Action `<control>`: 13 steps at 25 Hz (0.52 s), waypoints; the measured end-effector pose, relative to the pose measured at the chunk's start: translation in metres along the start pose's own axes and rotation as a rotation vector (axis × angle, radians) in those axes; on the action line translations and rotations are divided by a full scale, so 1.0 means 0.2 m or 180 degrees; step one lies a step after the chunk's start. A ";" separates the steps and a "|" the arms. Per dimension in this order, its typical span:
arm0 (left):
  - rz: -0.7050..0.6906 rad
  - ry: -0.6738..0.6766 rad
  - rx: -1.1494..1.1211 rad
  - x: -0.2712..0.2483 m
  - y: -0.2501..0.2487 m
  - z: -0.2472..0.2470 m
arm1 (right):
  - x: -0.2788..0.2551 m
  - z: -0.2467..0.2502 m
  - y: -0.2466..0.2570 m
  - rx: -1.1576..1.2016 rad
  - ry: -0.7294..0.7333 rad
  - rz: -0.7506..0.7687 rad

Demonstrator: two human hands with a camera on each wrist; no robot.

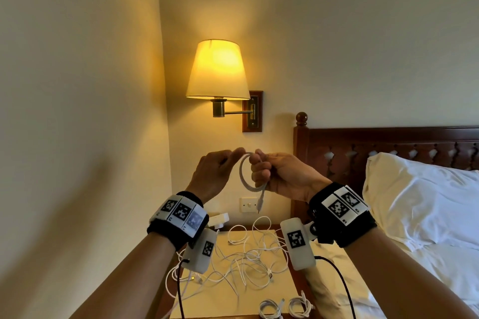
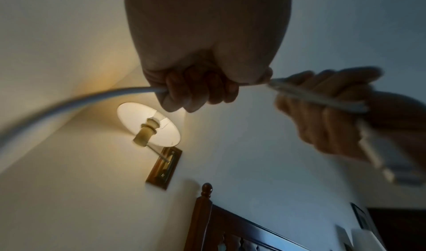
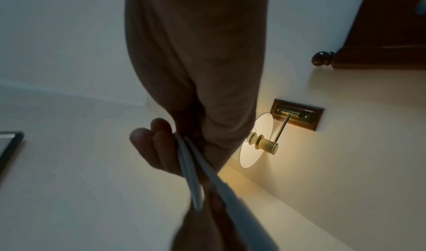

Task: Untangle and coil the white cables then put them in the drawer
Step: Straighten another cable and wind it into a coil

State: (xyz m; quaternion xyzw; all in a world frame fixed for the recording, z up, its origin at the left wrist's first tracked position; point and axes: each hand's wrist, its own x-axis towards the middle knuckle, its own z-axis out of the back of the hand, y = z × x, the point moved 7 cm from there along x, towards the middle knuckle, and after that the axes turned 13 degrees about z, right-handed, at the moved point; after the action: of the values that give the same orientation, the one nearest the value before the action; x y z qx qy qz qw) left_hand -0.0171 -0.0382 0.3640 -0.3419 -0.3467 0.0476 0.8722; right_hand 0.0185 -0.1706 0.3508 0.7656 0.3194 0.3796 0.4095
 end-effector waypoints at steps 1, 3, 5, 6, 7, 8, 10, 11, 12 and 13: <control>0.0072 0.0019 -0.0135 -0.02 0.04 -0.01 | 0.00 0.00 0.02 0.0259 -0.0057 0.0038; 0.0142 0.0040 -0.0177 -0.07 0.14 -0.04 | 0.01 0.03 0.06 0.0578 -0.0323 0.0224; 0.0195 0.0084 -0.0141 -0.13 0.26 -0.09 | 0.02 0.08 0.12 0.0652 -0.0570 0.0509; 0.0288 0.0135 -0.0162 -0.16 0.31 -0.11 | 0.02 0.11 0.14 0.0589 -0.0660 0.0650; 0.0377 0.0237 -0.0173 -0.19 0.35 -0.14 | 0.03 0.13 0.17 0.0463 -0.0734 0.0767; 0.0410 0.0417 -0.0128 -0.21 0.36 -0.18 | 0.03 0.15 0.18 0.0240 -0.0795 0.0864; 0.0142 0.0844 0.0238 -0.27 0.30 -0.25 | 0.04 0.17 0.20 -0.0516 -0.0899 0.1058; -0.0102 0.1022 0.0444 -0.30 0.21 -0.28 | 0.05 0.17 0.20 -0.0924 -0.0915 0.1151; -0.0322 0.1170 0.0607 -0.32 0.11 -0.29 | 0.06 0.17 0.19 -0.1240 -0.0892 0.1213; -0.0516 0.1266 0.0694 -0.33 0.01 -0.28 | 0.07 0.16 0.18 -0.1443 -0.0835 0.1234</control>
State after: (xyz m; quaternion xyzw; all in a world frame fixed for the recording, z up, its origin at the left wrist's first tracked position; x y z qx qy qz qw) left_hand -0.0312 -0.0892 0.2946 -0.2193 -0.1872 -0.0537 0.9560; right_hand 0.0581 -0.1886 0.3753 0.7439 0.0195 0.4100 0.5274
